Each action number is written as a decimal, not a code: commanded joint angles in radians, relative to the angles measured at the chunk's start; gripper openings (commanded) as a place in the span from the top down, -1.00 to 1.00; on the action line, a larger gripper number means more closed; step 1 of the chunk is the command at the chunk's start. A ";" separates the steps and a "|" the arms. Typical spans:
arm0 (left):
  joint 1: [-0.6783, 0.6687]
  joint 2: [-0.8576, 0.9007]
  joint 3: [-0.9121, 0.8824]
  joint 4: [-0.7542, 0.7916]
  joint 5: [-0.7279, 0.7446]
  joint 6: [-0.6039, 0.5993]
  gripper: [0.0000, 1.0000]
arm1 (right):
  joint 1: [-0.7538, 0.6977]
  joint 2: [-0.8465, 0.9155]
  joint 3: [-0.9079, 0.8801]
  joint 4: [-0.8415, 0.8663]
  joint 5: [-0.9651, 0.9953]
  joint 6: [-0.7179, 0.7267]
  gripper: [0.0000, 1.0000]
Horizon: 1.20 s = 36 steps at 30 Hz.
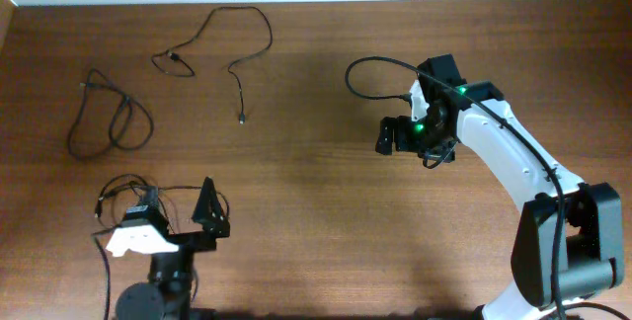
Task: Untangle cables
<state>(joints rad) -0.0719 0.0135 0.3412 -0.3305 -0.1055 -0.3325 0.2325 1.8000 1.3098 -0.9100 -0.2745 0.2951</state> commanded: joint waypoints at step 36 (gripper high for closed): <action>0.003 -0.008 -0.332 0.252 0.151 0.304 -0.98 | 0.003 -0.010 0.002 0.002 -0.002 0.002 -0.97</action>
<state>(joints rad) -0.0719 0.0128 0.0166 -0.0784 0.0311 -0.0448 0.2325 1.8000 1.3094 -0.9100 -0.2745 0.2955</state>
